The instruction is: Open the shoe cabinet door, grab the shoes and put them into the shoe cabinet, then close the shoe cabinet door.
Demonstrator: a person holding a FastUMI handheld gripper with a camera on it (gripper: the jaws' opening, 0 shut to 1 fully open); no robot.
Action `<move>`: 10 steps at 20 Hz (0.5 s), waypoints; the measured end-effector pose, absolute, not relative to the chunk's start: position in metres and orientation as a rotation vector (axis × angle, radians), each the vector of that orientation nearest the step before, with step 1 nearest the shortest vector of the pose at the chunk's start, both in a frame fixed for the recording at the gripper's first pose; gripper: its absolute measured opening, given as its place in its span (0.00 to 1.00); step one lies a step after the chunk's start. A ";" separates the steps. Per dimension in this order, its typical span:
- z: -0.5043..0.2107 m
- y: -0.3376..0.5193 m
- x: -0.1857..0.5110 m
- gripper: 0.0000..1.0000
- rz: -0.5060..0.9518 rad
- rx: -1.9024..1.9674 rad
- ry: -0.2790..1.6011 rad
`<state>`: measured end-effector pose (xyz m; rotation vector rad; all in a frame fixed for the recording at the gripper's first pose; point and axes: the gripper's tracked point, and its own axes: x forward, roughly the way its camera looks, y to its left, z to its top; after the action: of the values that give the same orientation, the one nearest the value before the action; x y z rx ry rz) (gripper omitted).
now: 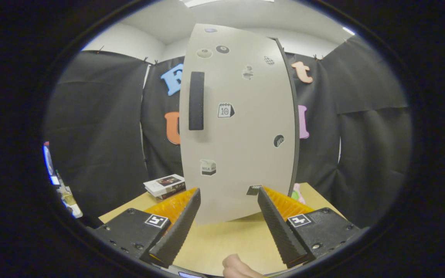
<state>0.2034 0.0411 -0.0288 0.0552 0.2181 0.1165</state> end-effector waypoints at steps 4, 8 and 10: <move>-0.011 0.039 0.197 0.98 0.114 0.054 0.187; 0.014 0.038 0.191 0.98 0.149 0.038 0.124; 0.027 0.036 0.184 0.97 0.157 0.051 0.096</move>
<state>0.1844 0.0361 0.0267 0.0515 0.0959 0.1568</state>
